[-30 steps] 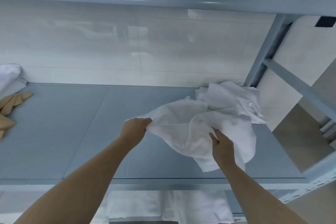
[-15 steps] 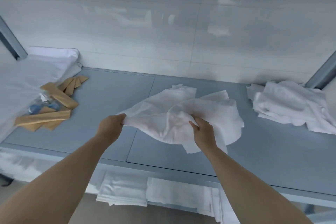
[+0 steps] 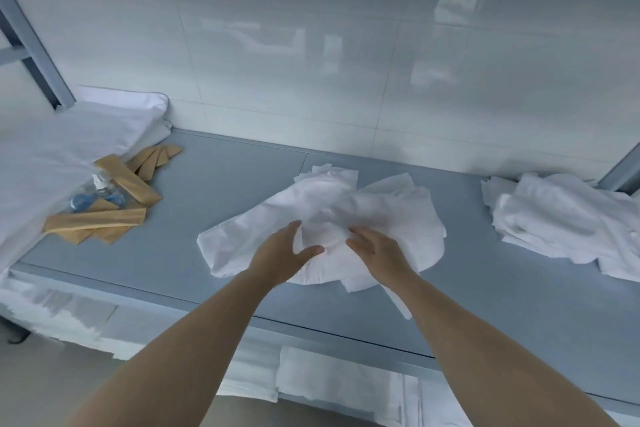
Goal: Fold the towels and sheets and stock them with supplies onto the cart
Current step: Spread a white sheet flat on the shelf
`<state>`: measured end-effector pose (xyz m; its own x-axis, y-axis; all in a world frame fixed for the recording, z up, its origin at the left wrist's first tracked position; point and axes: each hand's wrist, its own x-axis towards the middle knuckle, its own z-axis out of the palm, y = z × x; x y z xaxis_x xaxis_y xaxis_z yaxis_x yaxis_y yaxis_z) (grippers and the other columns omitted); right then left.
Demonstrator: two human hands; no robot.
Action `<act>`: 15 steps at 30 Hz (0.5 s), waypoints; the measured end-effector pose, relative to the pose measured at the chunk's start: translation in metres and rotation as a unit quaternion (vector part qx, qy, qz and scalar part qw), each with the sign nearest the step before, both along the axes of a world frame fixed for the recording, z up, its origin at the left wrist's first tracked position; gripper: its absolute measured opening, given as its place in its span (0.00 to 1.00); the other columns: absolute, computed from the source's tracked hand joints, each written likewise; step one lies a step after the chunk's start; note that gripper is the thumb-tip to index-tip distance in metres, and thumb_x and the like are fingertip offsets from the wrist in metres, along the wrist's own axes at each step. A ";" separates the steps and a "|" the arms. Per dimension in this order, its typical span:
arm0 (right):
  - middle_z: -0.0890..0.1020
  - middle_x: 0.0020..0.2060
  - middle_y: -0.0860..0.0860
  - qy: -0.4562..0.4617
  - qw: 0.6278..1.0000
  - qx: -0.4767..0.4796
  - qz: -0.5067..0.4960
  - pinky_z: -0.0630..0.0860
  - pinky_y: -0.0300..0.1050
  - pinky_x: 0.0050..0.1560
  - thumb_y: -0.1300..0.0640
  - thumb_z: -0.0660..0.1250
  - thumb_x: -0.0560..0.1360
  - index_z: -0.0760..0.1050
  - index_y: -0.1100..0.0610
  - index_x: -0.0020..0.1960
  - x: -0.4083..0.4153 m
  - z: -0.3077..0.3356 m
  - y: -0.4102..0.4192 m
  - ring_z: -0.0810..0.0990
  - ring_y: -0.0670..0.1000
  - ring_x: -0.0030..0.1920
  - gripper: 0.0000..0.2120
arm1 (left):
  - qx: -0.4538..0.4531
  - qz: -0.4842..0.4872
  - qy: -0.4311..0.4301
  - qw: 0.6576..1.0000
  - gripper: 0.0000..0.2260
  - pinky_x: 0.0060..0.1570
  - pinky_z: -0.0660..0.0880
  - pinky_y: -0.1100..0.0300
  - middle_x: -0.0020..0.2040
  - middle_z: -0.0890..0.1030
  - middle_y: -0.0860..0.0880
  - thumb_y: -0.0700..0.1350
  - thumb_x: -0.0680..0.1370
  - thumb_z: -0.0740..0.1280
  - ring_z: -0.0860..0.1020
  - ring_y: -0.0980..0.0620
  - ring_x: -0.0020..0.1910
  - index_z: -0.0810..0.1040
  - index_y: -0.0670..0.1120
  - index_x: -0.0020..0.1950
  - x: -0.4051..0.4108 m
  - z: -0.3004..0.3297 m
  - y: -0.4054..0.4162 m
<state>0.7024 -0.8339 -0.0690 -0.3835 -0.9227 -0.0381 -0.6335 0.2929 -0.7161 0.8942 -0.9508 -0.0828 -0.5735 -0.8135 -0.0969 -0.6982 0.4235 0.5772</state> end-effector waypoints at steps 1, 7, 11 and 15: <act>0.78 0.63 0.50 0.006 1.000 -0.012 -0.003 0.65 0.43 0.67 0.48 0.63 0.79 0.74 0.55 0.67 -0.003 0.000 0.002 0.73 0.52 0.65 0.19 | 0.023 0.008 0.025 0.999 0.39 0.64 0.65 0.54 0.72 0.70 0.48 0.67 0.73 0.65 0.68 0.46 0.70 0.59 0.48 0.77 -0.018 0.004 0.003; 0.62 0.74 0.49 0.171 0.985 -0.017 -0.006 0.58 0.50 0.73 0.47 0.65 0.77 0.64 0.47 0.73 -0.033 0.010 -0.004 0.59 0.53 0.74 0.26 | 0.045 0.065 0.140 0.987 0.12 0.34 0.64 0.62 0.38 0.76 0.53 0.52 0.74 0.72 0.76 0.47 0.43 0.74 0.45 0.46 -0.058 0.015 0.007; 0.52 0.78 0.47 0.252 0.966 0.045 0.045 0.47 0.62 0.75 0.48 0.68 0.76 0.51 0.43 0.77 -0.047 0.020 -0.022 0.48 0.51 0.77 0.36 | 0.027 -0.010 0.155 0.987 0.07 0.35 0.65 0.65 0.36 0.76 0.57 0.44 0.74 0.72 0.73 0.51 0.38 0.73 0.50 0.43 -0.047 0.015 0.019; 0.76 0.61 0.47 0.281 0.948 0.144 0.043 0.49 0.68 0.70 0.51 0.71 0.74 0.72 0.46 0.62 -0.065 0.029 -0.030 0.67 0.55 0.69 0.18 | 0.013 -0.054 0.158 0.986 0.11 0.34 0.64 0.72 0.34 0.76 0.58 0.42 0.74 0.72 0.73 0.58 0.34 0.72 0.56 0.40 -0.037 0.023 0.022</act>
<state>0.6372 -0.8642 -0.0400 -0.3420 -0.9338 -0.1052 -0.9214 0.3553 -0.1577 0.8574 -0.9288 -0.0600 -0.6608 -0.7462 0.0806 -0.4333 0.4670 0.7708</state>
